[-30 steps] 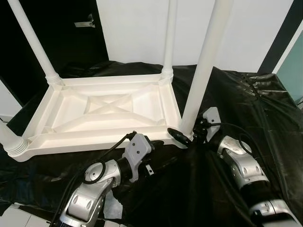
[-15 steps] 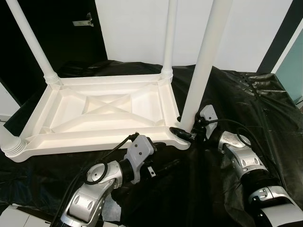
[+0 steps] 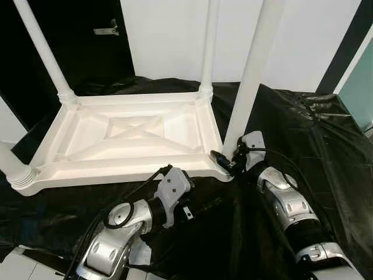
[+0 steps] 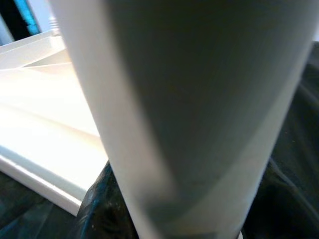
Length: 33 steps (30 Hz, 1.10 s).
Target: Building children table
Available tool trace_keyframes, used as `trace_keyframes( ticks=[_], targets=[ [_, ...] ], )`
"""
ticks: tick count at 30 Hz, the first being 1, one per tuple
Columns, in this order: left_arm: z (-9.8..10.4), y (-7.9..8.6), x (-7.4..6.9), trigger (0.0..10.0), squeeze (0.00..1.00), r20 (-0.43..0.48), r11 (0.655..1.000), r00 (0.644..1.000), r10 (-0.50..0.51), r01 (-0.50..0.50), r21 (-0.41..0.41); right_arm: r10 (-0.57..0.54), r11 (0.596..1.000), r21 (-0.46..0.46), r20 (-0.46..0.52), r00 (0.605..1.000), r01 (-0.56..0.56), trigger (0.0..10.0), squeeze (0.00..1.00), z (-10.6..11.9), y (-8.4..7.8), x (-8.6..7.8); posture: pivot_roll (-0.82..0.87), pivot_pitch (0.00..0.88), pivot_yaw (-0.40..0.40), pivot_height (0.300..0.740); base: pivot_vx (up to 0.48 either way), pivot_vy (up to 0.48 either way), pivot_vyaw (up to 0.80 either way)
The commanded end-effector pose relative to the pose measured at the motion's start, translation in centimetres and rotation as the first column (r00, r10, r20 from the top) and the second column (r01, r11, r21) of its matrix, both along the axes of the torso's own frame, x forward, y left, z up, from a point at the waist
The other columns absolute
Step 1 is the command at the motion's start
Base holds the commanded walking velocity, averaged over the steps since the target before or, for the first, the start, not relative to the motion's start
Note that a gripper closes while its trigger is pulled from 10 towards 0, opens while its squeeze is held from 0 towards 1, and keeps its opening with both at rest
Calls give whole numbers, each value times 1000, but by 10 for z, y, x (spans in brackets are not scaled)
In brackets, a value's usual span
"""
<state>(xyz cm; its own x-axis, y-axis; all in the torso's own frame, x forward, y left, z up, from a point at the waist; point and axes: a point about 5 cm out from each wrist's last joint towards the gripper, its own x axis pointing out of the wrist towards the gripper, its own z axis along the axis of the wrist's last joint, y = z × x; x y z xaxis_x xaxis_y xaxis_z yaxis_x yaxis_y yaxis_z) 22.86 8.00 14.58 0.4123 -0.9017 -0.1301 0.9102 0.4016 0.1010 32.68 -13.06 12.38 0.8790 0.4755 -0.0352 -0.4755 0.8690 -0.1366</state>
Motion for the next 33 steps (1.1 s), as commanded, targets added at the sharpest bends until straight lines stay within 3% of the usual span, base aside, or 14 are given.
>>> trace_keyframes(
  ticks=[1,3,8,11,21,22,23,24,28,33],
  targets=[
    [0,-1,1,10000,0,7,999,999,35,-35,8,-106,994,-42,-60,993,104,10000,0,-16,-10,-4,-13,0,-36,740,0,0,0],
    [-1,-1,1,10000,0,1,1000,1000,30,-30,8,-283,959,-22,-62,957,282,10000,0,-19,-1,-13,-19,0,-31,740,0,0,0],
    [-1,-2,2,10000,0,1,1000,1000,25,-25,8,-408,911,28,-87,909,412,10000,0,-19,7,-18,-19,0,-30,740,0,0,0],
    [-1,-4,2,10000,0,0,1000,1000,21,-21,7,-375,911,141,-105,921,387,10000,0,-11,22,-18,-28,0,-22,740,0,0,0],
    [1,-7,4,10000,0,3,1000,1000,10,-10,4,-385,912,130,-67,921,390,10000,0,-3,23,-23,-25,0,-21,740,0,0,0],
    [2,-7,4,10000,0,4,1000,1000,11,-11,5,-381,914,130,-58,923,385,10000,733,-2,21,-24,-24,0,-20,740,0,0,0],
    [2,-6,4,10000,0,5,1000,1000,11,-11,6,-378,915,130,-53,924,382,10000,733,-1,20,-24,-24,0,-21,740,0,0,0],
    [2,-6,4,10000,0,5,1000,1000,11,-11,6,-376,916,134,-42,926,378,10000,1000,0,17,-25,-23,0,-22,740,0,0,0],
    [2,-6,4,10000,0,5,1000,1000,11,-11,6,-359,924,138,-18,933,358,10000,1000,3,13,-27,-22,0,-23,740,0,0,0],
    [3,-6,4,10000,0,7,1000,1000,15,-15,6,-227,968,120,33,973,221,10000,1000,7,-4,-32,-24,0,-20,740,0,0,0]
  ],
)
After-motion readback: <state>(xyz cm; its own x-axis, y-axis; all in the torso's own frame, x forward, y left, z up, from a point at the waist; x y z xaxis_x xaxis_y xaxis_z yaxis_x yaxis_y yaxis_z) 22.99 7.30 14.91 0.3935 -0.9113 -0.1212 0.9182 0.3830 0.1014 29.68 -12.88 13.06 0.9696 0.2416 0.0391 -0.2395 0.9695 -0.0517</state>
